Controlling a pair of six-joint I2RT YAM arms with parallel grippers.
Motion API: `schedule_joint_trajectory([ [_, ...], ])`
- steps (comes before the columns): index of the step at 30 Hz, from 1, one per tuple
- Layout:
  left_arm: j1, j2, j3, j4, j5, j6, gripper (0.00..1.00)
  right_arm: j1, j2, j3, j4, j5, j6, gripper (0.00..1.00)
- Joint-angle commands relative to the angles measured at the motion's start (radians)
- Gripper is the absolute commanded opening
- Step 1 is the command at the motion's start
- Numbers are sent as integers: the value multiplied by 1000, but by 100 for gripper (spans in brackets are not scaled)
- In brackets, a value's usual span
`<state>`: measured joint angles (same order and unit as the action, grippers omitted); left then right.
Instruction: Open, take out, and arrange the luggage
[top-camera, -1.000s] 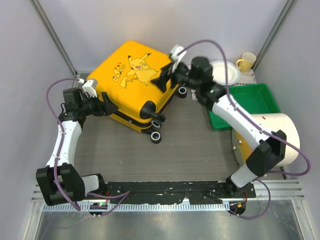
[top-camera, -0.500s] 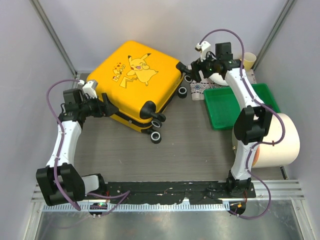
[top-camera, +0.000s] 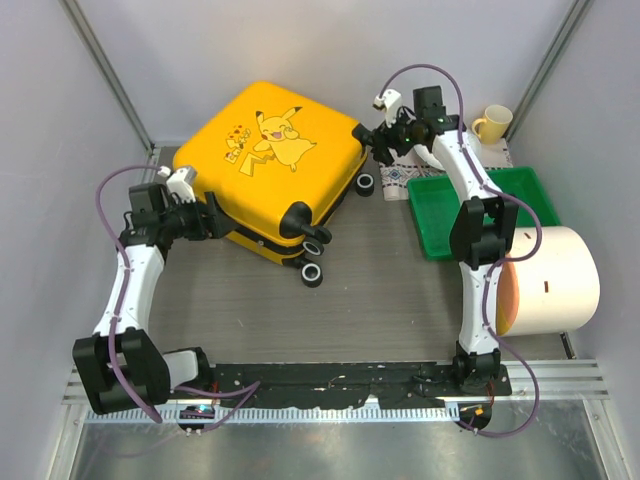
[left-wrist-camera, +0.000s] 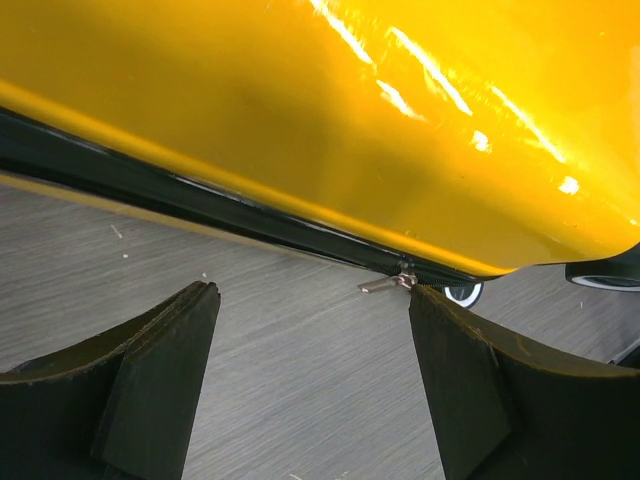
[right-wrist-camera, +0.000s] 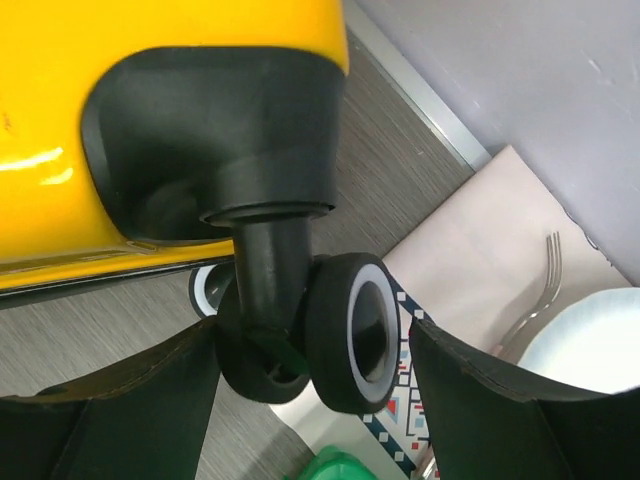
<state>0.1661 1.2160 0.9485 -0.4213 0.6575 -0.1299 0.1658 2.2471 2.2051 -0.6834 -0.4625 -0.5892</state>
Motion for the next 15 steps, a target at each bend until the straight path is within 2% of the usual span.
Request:
schedule_joint_trajectory([
  [1, 9, -46, -31, -1, -7, -33, 82, 41, -1, 25, 2, 8, -76, 79],
  [5, 29, -64, -66, 10, -30, -83, 80, 54, 8, 18, 39, 25, -86, 66],
  [6, 47, -76, -73, 12, -51, -120, 80, 54, 6, 15, 44, 30, -87, 54],
  [8, 76, -93, -99, 25, -55, -154, 78, 55, -4, -8, 56, 35, -100, 37],
  [9, 107, -104, -106, 39, -73, -172, 78, 55, -12, -21, 61, 38, -103, 15],
  [10, 119, -122, -114, 45, -93, -203, 78, 55, -33, -33, 62, 41, -107, 3],
  [13, 144, -127, -126, 73, -139, -240, 78, 58, -102, -125, 62, 27, -104, 1],
  [15, 142, -110, -120, 110, -137, -260, 77, 72, -156, -243, 77, 10, -110, 1],
])
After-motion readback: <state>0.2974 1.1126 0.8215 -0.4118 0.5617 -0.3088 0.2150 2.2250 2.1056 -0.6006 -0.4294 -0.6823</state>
